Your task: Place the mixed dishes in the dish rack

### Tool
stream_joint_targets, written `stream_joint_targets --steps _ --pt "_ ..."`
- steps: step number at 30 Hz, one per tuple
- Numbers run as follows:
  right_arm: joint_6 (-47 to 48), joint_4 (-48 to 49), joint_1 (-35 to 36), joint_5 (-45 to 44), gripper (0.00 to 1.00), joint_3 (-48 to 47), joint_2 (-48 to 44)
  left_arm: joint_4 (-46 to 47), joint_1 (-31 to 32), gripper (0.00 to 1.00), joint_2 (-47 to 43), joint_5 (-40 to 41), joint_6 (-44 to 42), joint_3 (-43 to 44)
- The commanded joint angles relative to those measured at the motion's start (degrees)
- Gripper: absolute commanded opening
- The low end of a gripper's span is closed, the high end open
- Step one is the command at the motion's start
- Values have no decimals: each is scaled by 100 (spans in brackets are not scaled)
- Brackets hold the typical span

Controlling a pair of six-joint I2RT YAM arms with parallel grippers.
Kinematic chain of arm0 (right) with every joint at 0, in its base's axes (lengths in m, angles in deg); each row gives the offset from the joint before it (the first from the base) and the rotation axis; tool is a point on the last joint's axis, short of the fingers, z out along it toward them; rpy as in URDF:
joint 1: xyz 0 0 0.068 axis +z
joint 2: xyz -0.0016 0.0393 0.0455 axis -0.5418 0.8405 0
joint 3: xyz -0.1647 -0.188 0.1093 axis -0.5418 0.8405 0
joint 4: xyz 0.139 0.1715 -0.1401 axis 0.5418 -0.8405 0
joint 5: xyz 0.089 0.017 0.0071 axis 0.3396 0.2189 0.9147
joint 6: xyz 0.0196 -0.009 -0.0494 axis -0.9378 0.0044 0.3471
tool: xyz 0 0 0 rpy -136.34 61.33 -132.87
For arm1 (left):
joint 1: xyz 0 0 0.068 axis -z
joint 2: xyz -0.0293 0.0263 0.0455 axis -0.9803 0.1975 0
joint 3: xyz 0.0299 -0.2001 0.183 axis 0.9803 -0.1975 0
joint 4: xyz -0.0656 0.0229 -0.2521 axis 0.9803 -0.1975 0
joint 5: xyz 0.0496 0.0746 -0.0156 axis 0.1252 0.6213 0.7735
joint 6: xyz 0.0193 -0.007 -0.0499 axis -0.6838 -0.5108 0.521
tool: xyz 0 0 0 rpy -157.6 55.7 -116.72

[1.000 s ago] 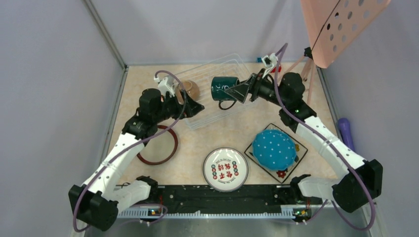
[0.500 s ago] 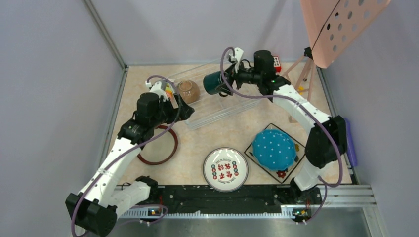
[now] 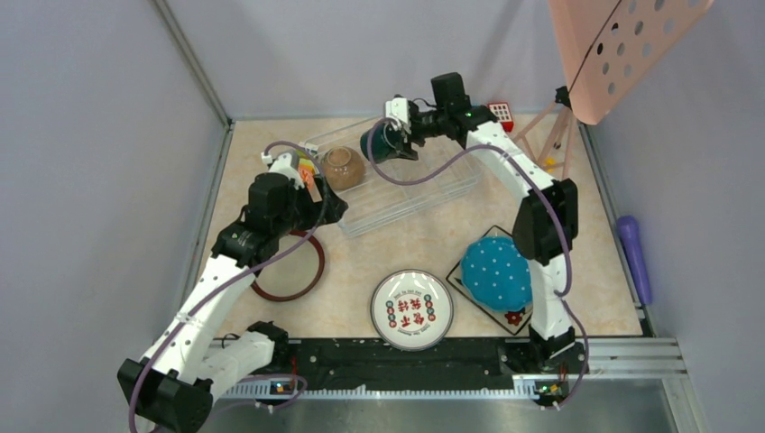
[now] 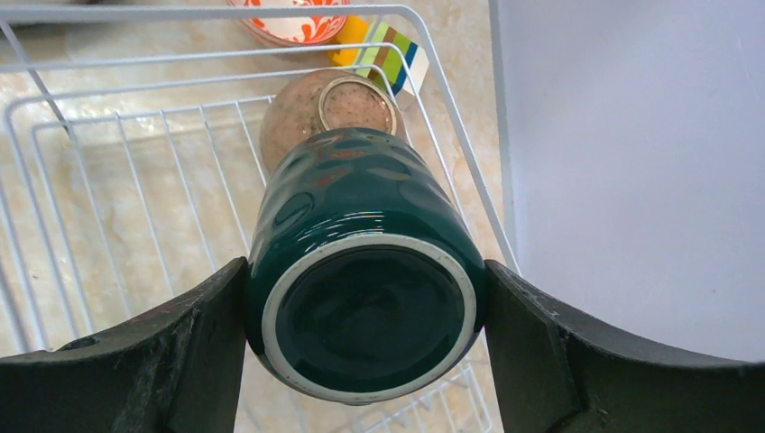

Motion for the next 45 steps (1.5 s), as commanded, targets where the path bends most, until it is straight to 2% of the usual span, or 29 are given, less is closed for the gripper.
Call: stream_joint_targets --steps 1,5,13,19,32,37,45 --pt "1846 -1339 57 377 0 -1330 525 -32 -26 94 -144 128 -68 96" --pt "2306 -1789 65 303 0 -1850 909 -64 -35 94 -155 127 -57 17" --pt "2701 -2108 79 216 0 -1830 1150 -52 -41 94 -74 92 -66 -39" --pt "2905 -2135 131 -78 0 -1587 1259 27 -35 94 -16 35 -66 -87" --pt "2995 -2243 389 12 0 -1288 1375 54 -45 94 47 43 -136 -148" --pt "2964 -1969 391 -66 0 -1047 1385 67 -50 94 63 29 -161 -172" --pt "2907 -2425 395 -312 0 -1943 1989 55 -69 94 176 -108 -138 -190"
